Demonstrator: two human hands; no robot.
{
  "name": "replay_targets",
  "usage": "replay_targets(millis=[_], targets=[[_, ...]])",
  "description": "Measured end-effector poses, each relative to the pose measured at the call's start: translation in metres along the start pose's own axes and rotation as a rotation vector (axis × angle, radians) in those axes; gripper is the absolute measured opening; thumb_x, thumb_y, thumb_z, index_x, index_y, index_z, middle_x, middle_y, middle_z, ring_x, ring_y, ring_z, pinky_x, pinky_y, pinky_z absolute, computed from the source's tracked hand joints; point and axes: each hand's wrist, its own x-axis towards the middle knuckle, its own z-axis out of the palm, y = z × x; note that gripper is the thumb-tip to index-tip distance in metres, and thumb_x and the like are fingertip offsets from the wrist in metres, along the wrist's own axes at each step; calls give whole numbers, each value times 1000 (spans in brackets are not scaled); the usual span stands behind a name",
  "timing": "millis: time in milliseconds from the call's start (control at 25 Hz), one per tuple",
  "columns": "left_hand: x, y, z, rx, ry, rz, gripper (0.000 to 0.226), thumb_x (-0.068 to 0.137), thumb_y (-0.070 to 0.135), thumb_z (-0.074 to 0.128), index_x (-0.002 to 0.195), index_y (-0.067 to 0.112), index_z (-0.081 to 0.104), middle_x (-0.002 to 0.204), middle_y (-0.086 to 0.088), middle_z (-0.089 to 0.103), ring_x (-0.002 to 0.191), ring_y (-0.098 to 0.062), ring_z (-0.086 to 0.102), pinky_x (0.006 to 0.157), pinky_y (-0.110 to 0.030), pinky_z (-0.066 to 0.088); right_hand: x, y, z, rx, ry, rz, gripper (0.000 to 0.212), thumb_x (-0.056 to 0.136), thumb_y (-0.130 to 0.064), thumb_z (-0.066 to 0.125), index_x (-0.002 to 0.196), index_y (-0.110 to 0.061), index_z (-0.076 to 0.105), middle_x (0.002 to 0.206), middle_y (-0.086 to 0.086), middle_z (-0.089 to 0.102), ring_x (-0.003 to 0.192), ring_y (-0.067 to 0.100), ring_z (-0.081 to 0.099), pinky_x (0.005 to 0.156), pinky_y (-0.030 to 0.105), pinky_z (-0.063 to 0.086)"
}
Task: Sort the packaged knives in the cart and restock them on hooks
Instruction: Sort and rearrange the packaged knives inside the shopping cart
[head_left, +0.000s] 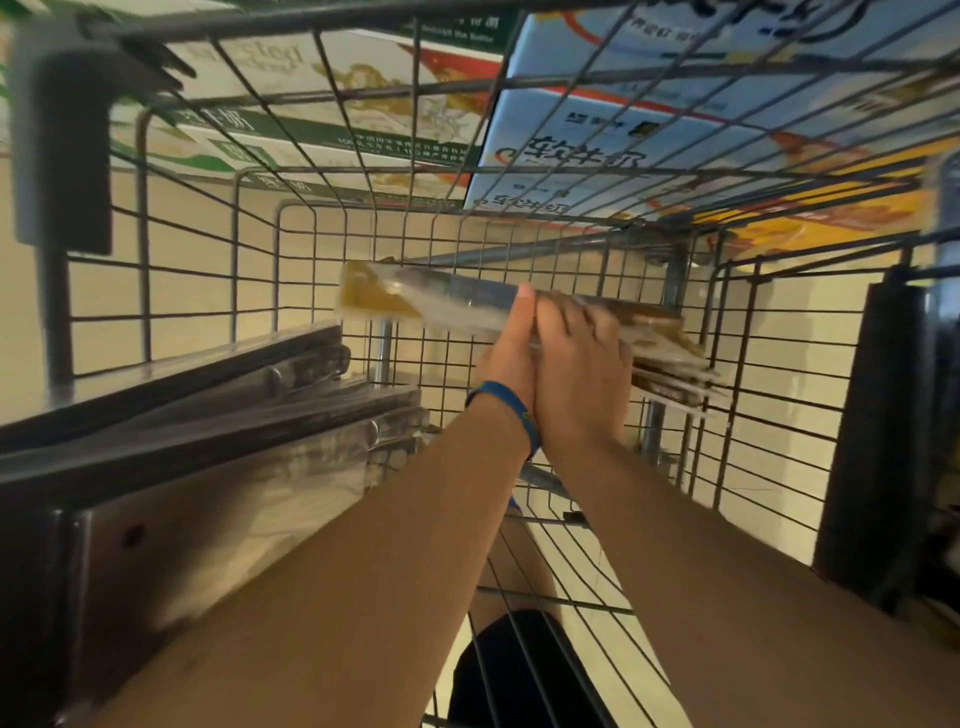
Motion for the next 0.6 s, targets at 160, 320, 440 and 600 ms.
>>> replay_targets(millis=[160, 320, 440, 600], targets=[[3, 12, -3, 35, 27, 32, 56, 85, 57, 61, 117, 12, 69, 115, -13, 71, 106, -28, 68, 99, -44, 50, -1, -4, -3, 0, -132, -32, 55, 100, -22, 56, 151, -32, 39, 165, -3, 28, 150, 23, 21, 115, 45, 34], [7, 28, -13, 0, 37, 96, 45, 84, 58, 65, 88, 16, 80, 85, -4, 77, 76, -21, 74, 72, -36, 61, -17, -3, 5, 328, 57, 178, 33, 93, -38, 64, 122, -22, 62, 125, 1, 59, 120, 21, 52, 84, 26, 43], [15, 30, -12, -57, 128, 182, 54, 79, 51, 75, 118, 16, 65, 111, -6, 71, 96, -22, 69, 90, -40, 57, -20, 2, 14, 1064, -118, 1060, 52, 85, -73, 58, 94, -22, 59, 93, -3, 62, 90, 18, 65, 65, 25, 48], [15, 28, -5, 139, 378, 87, 84, 67, 64, 77, 132, 18, 51, 125, -2, 60, 100, -20, 65, 86, -38, 57, 4, 18, 24, 1623, -95, 1332, 66, 78, -80, 61, 107, -21, 64, 112, 4, 68, 89, 14, 65, 66, 28, 55]])
